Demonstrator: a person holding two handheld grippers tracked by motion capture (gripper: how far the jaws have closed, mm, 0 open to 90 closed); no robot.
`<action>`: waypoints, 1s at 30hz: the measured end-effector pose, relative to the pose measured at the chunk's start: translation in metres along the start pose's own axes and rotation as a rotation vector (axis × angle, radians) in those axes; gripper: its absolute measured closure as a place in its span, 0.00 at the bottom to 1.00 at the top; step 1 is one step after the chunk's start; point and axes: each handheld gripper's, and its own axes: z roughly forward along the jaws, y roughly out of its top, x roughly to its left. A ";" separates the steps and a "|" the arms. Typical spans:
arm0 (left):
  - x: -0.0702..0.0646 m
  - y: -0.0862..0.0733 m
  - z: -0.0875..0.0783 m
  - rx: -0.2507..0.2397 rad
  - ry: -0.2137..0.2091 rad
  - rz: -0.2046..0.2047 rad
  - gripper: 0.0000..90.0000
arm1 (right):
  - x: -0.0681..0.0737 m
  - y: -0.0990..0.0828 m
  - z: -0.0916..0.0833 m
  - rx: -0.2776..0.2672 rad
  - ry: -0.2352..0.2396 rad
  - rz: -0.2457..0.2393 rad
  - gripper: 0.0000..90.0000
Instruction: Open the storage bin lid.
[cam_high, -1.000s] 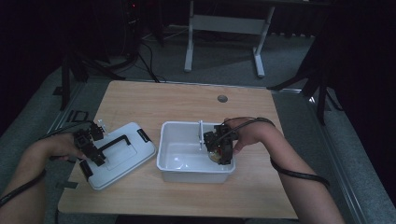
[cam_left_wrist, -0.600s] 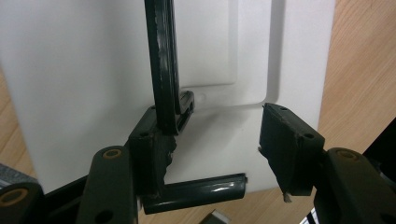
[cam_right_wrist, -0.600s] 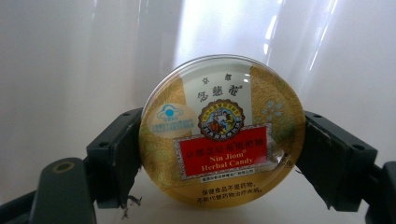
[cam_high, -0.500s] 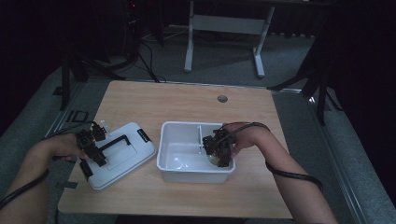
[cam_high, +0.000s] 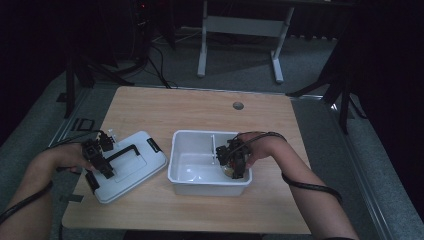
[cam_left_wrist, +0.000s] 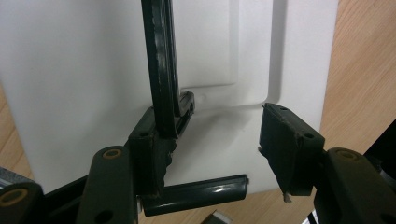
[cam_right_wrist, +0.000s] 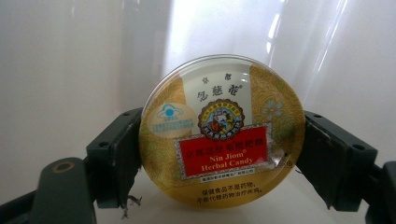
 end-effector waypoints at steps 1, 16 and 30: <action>0.000 0.000 0.000 0.000 0.000 0.000 0.48 | 0.000 0.000 0.000 0.000 0.000 0.000 0.23; 0.000 -0.003 -0.003 -0.004 0.003 -0.005 0.48 | 0.000 0.008 0.005 0.071 0.006 0.045 0.23; 0.000 -0.002 0.000 -0.001 -0.001 -0.002 0.48 | -0.003 0.017 0.029 0.184 0.020 0.060 0.23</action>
